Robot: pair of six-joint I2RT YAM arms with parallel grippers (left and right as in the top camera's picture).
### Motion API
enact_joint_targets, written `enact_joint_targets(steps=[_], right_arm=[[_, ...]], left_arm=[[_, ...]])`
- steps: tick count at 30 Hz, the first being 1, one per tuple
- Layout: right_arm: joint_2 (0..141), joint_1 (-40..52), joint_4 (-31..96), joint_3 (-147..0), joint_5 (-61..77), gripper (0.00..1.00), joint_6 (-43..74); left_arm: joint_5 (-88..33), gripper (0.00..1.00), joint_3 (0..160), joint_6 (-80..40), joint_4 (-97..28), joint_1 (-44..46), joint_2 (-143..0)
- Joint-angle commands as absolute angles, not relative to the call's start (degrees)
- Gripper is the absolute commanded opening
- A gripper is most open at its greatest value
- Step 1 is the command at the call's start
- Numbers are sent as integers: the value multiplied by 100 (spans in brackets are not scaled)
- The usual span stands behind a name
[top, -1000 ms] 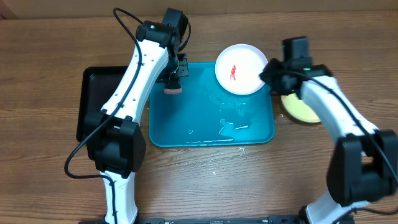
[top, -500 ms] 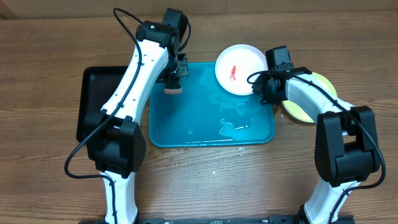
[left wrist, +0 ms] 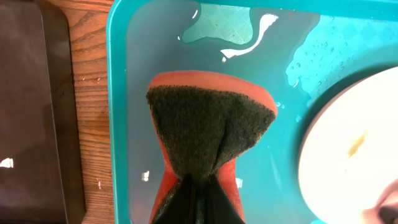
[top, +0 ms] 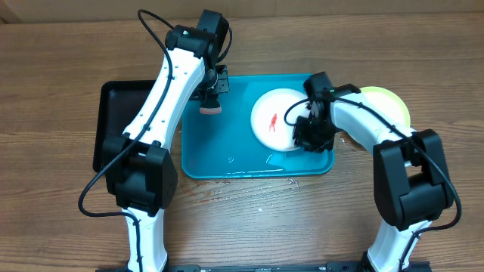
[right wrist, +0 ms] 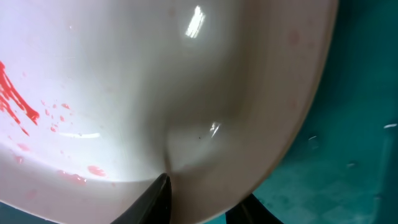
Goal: Clean dirty plates on tray and stack at the side
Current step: 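Grip the white plate rim with the right gripper and pull it center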
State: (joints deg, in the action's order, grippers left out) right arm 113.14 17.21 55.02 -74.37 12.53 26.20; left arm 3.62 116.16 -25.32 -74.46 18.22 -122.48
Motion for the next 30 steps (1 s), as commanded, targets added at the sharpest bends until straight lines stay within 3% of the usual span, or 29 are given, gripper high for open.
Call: enact_joint_targets(steps=[1,8,13,22,30], right_arm=[[11327,1909,5760,-7662,1577,30,1688],[11327,1957,6447,-8366,1564,40,884],[11325,1820,6396,-8739,895,66,679],[11574,1564,5898,-8711,263,63,727],[11797,1594,5610,-8556,703,49,974]], left_arm=[[316,4,11596,-2486,-7424,1772,-12215],[314,4,11596,-2486,-7397,1769,-12215],[314,4,11596,-2486,-7402,1772,-12215],[314,4,11596,-2488,-7382,1772,-12215],[307,4,11596,-2486,-7360,1772,-12215]])
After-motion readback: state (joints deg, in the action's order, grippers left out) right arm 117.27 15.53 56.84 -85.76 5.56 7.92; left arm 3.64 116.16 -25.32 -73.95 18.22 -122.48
